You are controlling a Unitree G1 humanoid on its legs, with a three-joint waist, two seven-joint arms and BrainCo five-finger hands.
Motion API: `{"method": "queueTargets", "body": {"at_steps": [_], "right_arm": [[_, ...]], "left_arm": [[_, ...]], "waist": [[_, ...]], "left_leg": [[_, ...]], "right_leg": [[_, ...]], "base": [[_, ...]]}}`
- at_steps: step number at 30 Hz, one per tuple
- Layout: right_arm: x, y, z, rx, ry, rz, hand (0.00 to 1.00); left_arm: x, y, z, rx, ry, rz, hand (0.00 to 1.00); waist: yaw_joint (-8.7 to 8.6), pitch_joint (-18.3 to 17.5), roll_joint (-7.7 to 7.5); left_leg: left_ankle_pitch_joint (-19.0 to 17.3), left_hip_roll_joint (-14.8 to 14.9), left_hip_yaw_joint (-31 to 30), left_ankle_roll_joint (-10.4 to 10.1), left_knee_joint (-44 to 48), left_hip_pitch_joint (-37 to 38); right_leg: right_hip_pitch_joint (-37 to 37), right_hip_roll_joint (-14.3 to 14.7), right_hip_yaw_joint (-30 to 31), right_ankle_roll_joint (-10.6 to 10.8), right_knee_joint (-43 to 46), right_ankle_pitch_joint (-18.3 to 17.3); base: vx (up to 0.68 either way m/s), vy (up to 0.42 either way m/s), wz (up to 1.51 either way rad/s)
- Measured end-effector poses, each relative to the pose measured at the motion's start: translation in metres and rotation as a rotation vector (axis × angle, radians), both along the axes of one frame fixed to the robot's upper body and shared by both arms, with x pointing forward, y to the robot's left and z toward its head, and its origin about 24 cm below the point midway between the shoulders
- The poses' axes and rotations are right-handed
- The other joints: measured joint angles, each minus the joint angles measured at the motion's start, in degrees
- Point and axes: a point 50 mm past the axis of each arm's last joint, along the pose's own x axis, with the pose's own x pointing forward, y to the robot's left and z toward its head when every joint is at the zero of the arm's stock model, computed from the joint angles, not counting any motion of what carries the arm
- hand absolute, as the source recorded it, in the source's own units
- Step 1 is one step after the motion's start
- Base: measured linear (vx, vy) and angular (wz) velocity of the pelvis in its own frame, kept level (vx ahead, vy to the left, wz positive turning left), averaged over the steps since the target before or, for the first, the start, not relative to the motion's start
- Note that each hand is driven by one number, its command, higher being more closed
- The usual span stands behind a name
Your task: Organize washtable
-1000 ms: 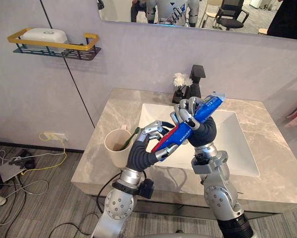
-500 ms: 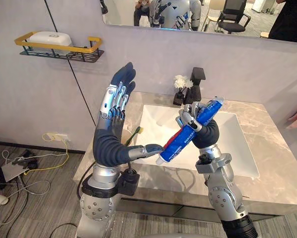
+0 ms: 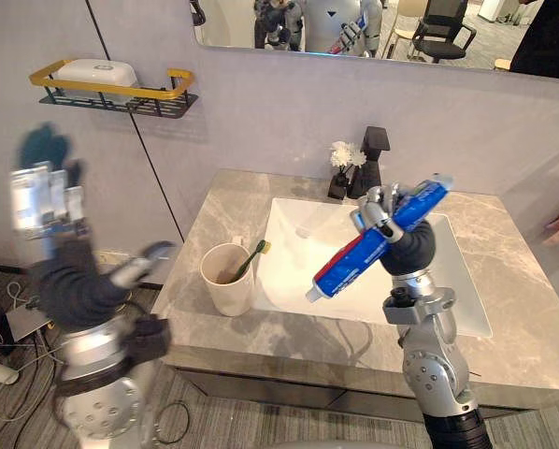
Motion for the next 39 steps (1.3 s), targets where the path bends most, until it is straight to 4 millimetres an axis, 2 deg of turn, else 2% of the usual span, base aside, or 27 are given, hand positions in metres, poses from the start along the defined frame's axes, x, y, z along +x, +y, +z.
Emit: {"method": "queueTargets", "body": {"at_steps": [2,5,9,13,16,20,21,23,32,39], "right_arm": [[0.000,-0.003,0.000,0.000,-0.001,-0.013,1.00],[0.001,-0.005,-0.001,-0.002,0.003,-0.020,1.00],[0.003,-0.012,-0.003,0.000,0.012,-0.050,1.00],[0.007,-0.013,-0.011,0.007,0.050,-0.051,1.00],[0.007,-0.014,-0.012,0.024,0.057,-0.043,1.00],[0.008,-0.013,-0.011,0.033,0.056,-0.036,1.00],[0.008,-0.013,-0.011,0.033,0.056,-0.035,1.00],[0.008,-0.012,-0.011,0.029,0.057,-0.028,1.00],[0.008,-0.010,-0.010,0.027,0.054,-0.020,1.00],[0.017,-0.008,-0.005,0.024,0.038,-0.022,1.00]], "left_arm": [[-0.002,0.018,-0.014,-0.035,0.058,0.100,0.00],[-0.008,0.049,-0.044,-0.131,0.175,0.237,0.00],[-0.007,0.063,-0.083,-0.234,0.331,0.275,0.00],[-0.017,0.074,-0.144,-0.403,0.574,0.295,0.00],[-0.030,0.075,-0.188,-0.554,0.729,0.306,0.00],[-0.056,0.064,-0.242,-0.722,0.944,0.319,0.00],[-0.059,0.061,-0.249,-0.747,0.977,0.312,0.00],[-0.071,0.046,-0.275,-0.831,1.102,0.274,0.00],[-0.082,0.004,-0.309,-0.893,1.333,0.100,0.00],[-0.082,-0.025,-0.323,-0.860,1.475,-0.048,0.00]], "waist": [[0.21,-0.09,0.16],[0.43,-0.14,0.19],[1.59,-0.16,0.19],[1.69,-0.18,0.18],[1.68,-0.19,0.17],[1.67,-0.24,0.08],[1.67,-0.26,0.05],[1.67,-0.46,-0.25],[1.64,-0.90,-0.97],[1.68,-0.78,-1.07]], "left_leg": [[0.00,-0.01,-0.10,0.00,-0.05,-0.06],[0.00,0.00,-0.13,0.00,-0.15,-0.12],[0.00,-0.02,-0.08,0.00,-0.17,-0.16],[-0.01,0.00,-0.13,-0.01,-0.17,-0.29],[-0.01,0.00,-0.13,-0.01,-0.15,-0.30],[-0.01,0.01,-0.13,-0.02,-0.14,-0.39],[-0.01,0.01,-0.13,-0.02,-0.14,-0.40],[-0.01,0.01,-0.27,-0.02,-0.07,-0.66],[0.00,-0.14,-1.04,0.00,0.12,-0.75],[0.02,-0.06,-1.65,-0.01,0.77,-0.97]], "right_leg": [[-0.03,-0.01,-0.08,0.00,0.00,-0.01],[-0.13,-0.01,-0.13,0.01,0.00,-0.04],[-0.21,-0.04,-0.12,0.01,0.00,-0.04],[-0.31,-0.05,-0.16,0.01,0.00,-0.04],[-0.31,-0.06,-0.15,0.01,0.00,-0.04],[-0.40,-0.14,-0.15,0.02,0.00,-0.05],[-0.42,-0.15,-0.15,0.02,0.00,-0.05],[-0.58,-0.19,-0.25,0.04,0.00,-0.06],[-0.17,-0.27,-1.17,0.28,0.02,-0.23],[-0.03,-0.21,-1.45,0.23,0.42,-0.43]], "base": [[0.00,0.000,0.00],[0.00,0.000,0.00],[0.00,0.000,0.00],[0.00,0.000,0.00],[0.00,0.000,0.00],[0.00,0.000,0.00],[0.00,0.000,0.00],[0.00,0.000,0.00],[0.00,0.000,0.04],[-0.03,-0.019,0.04]]}}
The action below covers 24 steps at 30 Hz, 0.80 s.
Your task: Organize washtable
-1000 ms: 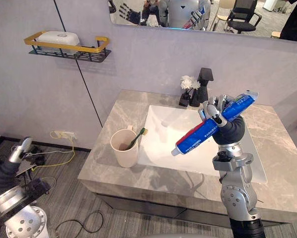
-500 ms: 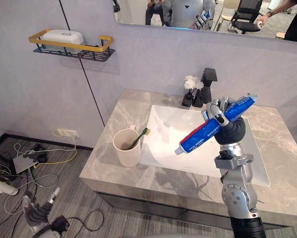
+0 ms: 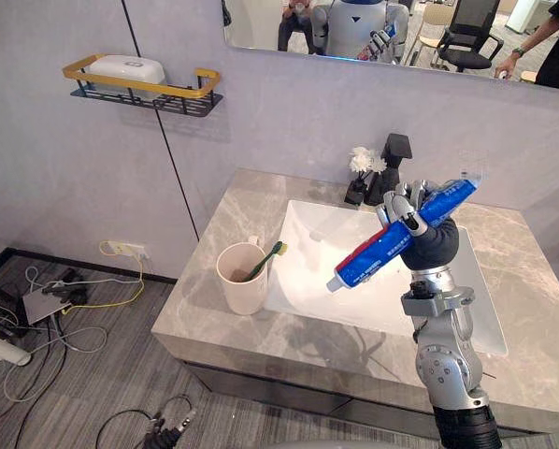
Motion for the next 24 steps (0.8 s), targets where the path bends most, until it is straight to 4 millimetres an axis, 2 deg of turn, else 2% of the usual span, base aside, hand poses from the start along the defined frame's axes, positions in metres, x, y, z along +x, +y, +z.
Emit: {"method": "queueTargets", "body": {"at_steps": [7,13,17,24], "right_arm": [[0.003,0.013,0.009,-0.035,-0.040,0.053,1.00],[0.009,0.026,0.030,-0.044,-0.122,0.092,1.00],[0.009,0.038,0.037,-0.059,-0.149,0.129,1.00],[0.024,0.054,0.044,-0.081,-0.141,0.147,1.00]], "left_arm": [[-0.002,-0.003,-0.002,-0.016,0.020,-0.057,0.00],[0.002,-0.002,-0.003,-0.010,0.030,-0.110,0.00],[0.006,-0.004,-0.003,0.001,0.034,-0.168,0.00],[0.013,-0.004,-0.003,0.012,0.036,-0.225,0.00]], "waist": [[0.08,0.32,-0.26],[0.19,1.66,-0.64],[0.22,1.93,-0.50],[1.39,2.83,-0.61]], "left_leg": [[0.00,0.09,-0.61,-0.01,0.13,-0.07],[0.01,0.05,-0.86,-0.01,0.17,-0.10],[0.01,0.05,-1.54,0.00,0.17,-0.37],[0.02,0.10,-2.19,-0.01,0.21,-0.29]], "right_leg": [[0.06,0.08,-0.19,-0.12,0.29,-0.24],[0.08,0.04,-0.19,-0.09,0.46,-0.29],[0.08,0.03,-0.20,0.04,0.50,-0.45],[0.51,0.06,-0.20,-0.06,0.54,-0.67]], "base": [[-0.04,-0.023,0.03],[-0.01,-0.004,0.00],[0.00,-0.004,0.09],[-0.01,-0.009,0.05]]}}
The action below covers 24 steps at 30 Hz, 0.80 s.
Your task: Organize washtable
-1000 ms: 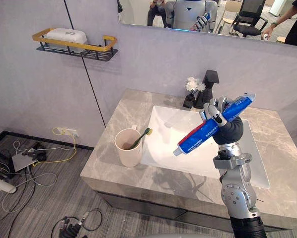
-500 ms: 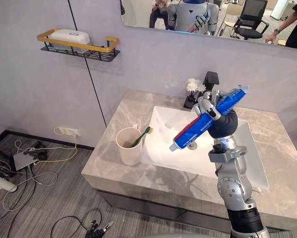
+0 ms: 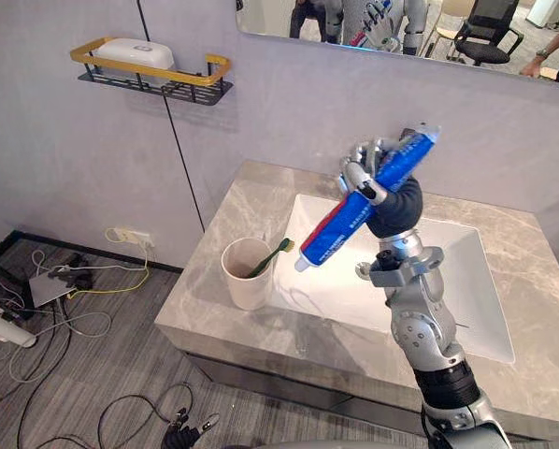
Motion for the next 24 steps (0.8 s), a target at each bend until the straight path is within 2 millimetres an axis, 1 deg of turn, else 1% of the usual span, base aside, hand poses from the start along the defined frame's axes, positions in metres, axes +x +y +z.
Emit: {"method": "queueTargets", "body": {"at_steps": [3,4,8,11,15,18,21,24], "right_arm": [[0.003,0.013,0.003,-0.043,-0.013,0.025,1.00],[0.005,0.020,0.005,-0.065,-0.022,0.044,1.00],[0.006,0.035,0.013,-0.123,-0.065,0.055,1.00],[0.010,0.042,0.020,-0.166,-0.094,0.050,1.00],[0.014,0.048,0.021,-0.212,-0.102,0.037,1.00],[0.017,0.049,0.021,-0.253,-0.111,0.024,1.00],[0.022,0.056,0.025,-0.317,-0.137,0.020,1.00],[0.021,0.058,0.028,-0.347,-0.169,0.005,1.00]], "left_arm": [[-0.003,0.001,-0.001,0.006,0.015,-0.008,0.00],[-0.004,0.002,-0.002,0.014,0.028,-0.027,0.00],[-0.007,0.003,-0.003,0.027,0.056,-0.081,0.00],[-0.008,0.004,-0.003,0.029,0.061,-0.088,0.00],[-0.006,0.003,-0.003,0.032,0.067,-0.122,0.00],[-0.002,0.003,-0.003,0.032,0.066,-0.146,0.00],[-0.001,0.003,-0.003,0.032,0.069,-0.160,0.00],[-0.001,0.003,-0.003,0.032,0.069,-0.161,0.00]], "waist": [[0.09,0.13,-0.11],[0.11,0.19,-0.14],[0.24,0.64,-0.46],[0.31,1.24,-0.59],[0.38,1.27,-0.62],[1.55,1.27,-0.63],[1.59,1.28,-0.65],[1.66,1.28,-0.65]], "left_leg": [[0.00,0.00,-0.16,0.00,-0.01,0.03],[0.00,0.00,-0.19,0.00,0.00,0.01],[-0.01,0.01,-0.41,-0.01,-0.01,-0.12],[0.00,0.01,-0.61,-0.01,0.03,-0.32],[0.00,0.00,-1.30,-0.01,0.04,-0.71],[-0.01,0.00,-1.58,-0.02,0.06,-0.81],[-0.01,-0.02,-1.79,-0.02,0.12,-0.95],[-0.01,0.00,-1.88,-0.03,0.19,-0.94]], "right_leg": [[0.14,-0.02,0.00,0.02,0.00,-0.02],[0.15,-0.02,0.01,0.03,0.00,-0.04],[0.16,-0.02,0.00,0.01,0.01,-0.38],[0.11,-0.01,-0.10,0.02,0.01,-0.40],[0.07,-0.02,-0.19,0.02,0.01,-0.40],[0.08,-0.02,-0.19,0.02,0.01,-0.40],[0.08,-0.04,-0.22,0.02,0.03,-0.40],[0.13,-0.05,-0.23,0.02,0.29,-0.40]], "base": [[-0.03,-0.013,0.04],[0.00,0.000,0.00],[-0.02,-0.013,0.03],[-0.03,-0.017,0.04],[-0.01,-0.007,0.09],[0.00,-0.004,0.06],[-0.01,-0.008,0.05],[-0.02,-0.011,0.05]]}}
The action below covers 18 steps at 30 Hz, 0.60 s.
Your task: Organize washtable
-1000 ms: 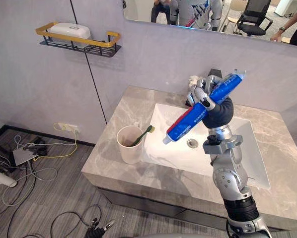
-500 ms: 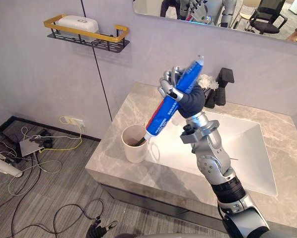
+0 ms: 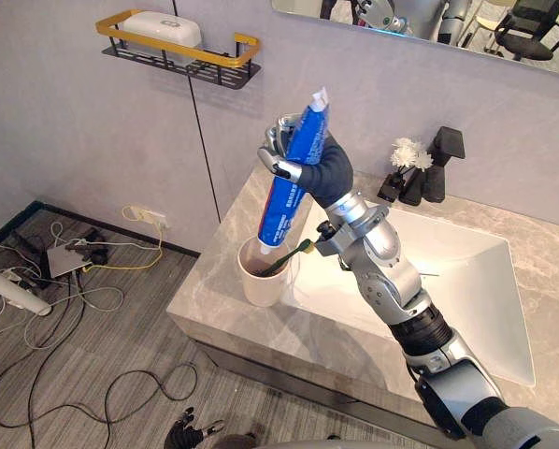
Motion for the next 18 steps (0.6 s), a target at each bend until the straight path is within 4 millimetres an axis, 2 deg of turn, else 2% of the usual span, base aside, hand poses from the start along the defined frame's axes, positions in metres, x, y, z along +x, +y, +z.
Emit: {"method": "queueTargets", "body": {"at_steps": [18], "right_arm": [[-0.004,0.011,0.000,-0.117,-0.087,-0.024,1.00]], "left_arm": [[-0.002,0.000,-0.002,0.004,0.017,-0.009,0.00]], "waist": [[-0.01,0.04,0.03]], "left_leg": [[-0.02,0.06,0.17,-0.05,1.15,-0.79]], "right_leg": [[-0.38,-0.04,0.58,-0.01,0.28,-0.01]], "base": [[-0.05,-0.021,0.00]]}}
